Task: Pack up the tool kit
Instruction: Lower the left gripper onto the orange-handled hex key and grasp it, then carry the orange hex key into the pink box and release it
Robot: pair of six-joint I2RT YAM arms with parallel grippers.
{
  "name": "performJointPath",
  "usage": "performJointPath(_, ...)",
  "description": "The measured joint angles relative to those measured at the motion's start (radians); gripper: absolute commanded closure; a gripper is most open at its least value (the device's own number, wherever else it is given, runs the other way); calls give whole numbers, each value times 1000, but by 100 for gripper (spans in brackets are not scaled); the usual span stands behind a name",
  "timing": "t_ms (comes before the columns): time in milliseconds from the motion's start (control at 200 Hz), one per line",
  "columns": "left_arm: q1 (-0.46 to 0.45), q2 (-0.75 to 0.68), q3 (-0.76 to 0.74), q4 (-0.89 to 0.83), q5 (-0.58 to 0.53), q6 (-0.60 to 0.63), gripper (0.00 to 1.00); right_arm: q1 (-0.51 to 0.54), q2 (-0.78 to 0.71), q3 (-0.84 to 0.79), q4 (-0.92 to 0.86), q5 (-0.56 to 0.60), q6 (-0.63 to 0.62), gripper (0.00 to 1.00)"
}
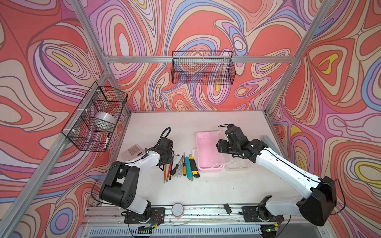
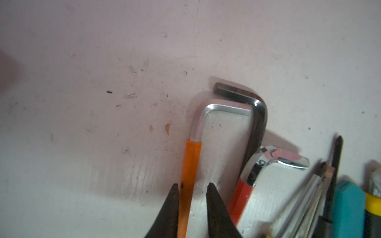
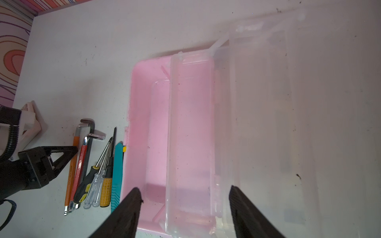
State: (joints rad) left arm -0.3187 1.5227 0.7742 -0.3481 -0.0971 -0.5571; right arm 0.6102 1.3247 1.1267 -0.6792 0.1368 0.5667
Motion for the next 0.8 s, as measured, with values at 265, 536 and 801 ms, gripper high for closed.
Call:
performJointPath(265, 5, 25, 0, 0, 0, 0, 80, 0, 1, -3, 3, 10, -4, 29)
performJointPath(536, 5, 31, 0, 0, 0, 0, 85, 0, 10, -16, 15, 20, -6, 28)
performJointPath(801, 5, 39, 14, -14, -1, 3, 94, 0, 21, -18, 23, 28, -15, 28)
